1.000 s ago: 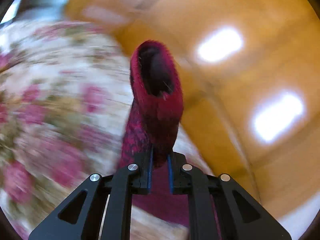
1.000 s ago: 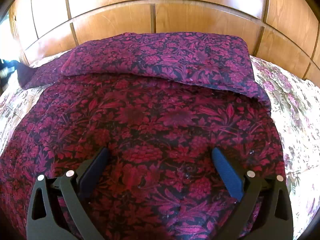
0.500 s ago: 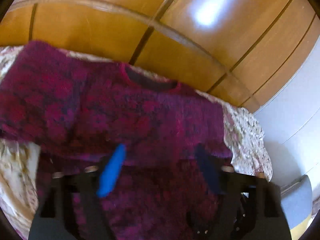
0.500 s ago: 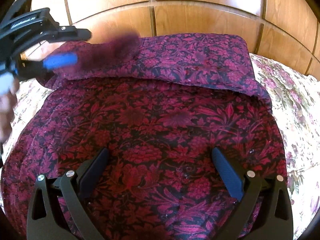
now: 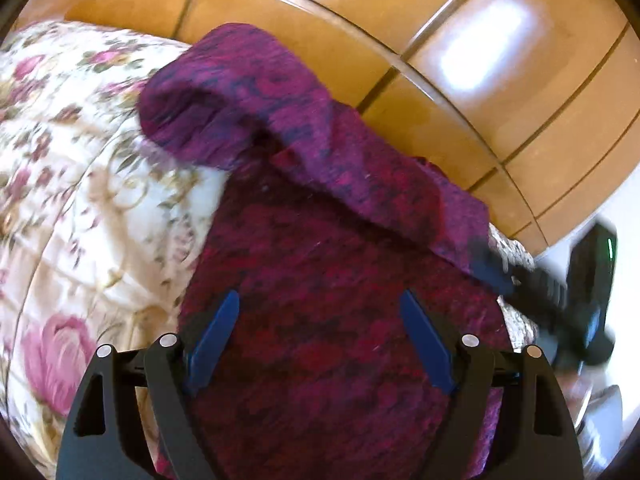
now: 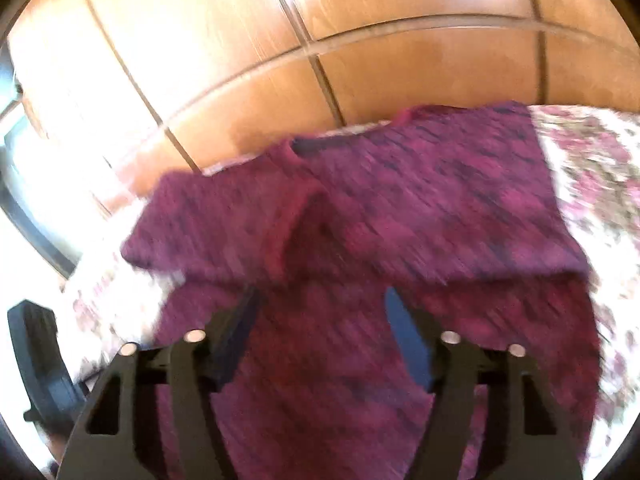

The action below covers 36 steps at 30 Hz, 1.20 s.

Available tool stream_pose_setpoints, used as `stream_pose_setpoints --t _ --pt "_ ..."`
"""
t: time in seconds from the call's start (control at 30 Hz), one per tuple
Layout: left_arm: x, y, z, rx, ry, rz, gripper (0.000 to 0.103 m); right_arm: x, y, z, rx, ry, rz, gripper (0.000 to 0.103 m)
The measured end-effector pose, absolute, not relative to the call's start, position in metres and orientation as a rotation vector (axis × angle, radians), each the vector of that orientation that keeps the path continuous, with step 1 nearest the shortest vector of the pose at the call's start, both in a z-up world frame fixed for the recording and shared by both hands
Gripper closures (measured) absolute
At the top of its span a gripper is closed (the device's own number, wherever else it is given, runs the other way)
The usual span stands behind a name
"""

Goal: Fold small clothes

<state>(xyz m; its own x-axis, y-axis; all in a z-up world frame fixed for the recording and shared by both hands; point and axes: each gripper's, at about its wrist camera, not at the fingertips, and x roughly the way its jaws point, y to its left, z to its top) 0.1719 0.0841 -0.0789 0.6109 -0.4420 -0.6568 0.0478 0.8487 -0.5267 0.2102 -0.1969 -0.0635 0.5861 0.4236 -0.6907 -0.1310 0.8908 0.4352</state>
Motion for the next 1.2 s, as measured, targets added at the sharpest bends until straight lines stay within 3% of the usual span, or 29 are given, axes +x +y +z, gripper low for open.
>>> stream_pose_setpoints --t 0.07,0.17,0.23,0.33,0.53,0.9,1.2 --pt "0.172 0.086 -0.080 -0.489 0.866 -0.287 0.022 0.233 -0.185 -0.069 0.371 0.922 0.327 0.044" --pt "0.170 0.089 -0.082 -0.500 0.864 -0.286 0.022 0.258 -0.157 -0.080 0.313 0.978 0.310 0.060" --pt "0.162 0.094 -0.081 -0.497 0.858 -0.286 0.022 0.259 -0.150 -0.072 0.269 0.974 0.306 0.087" --pt "0.158 0.094 -0.083 -0.485 0.848 -0.291 0.022 0.236 -0.162 -0.030 0.249 0.847 0.317 0.093" --pt "0.152 0.095 -0.082 -0.503 0.858 -0.295 0.022 0.205 -0.224 0.027 0.241 0.675 0.239 0.093" --pt "0.158 0.106 -0.059 -0.494 0.868 -0.267 0.022 0.239 -0.300 -0.073 0.274 0.900 -0.051 0.094" --pt "0.194 0.125 -0.027 -0.444 0.799 -0.205 0.022 0.234 -0.300 -0.067 0.204 0.902 -0.096 0.091"
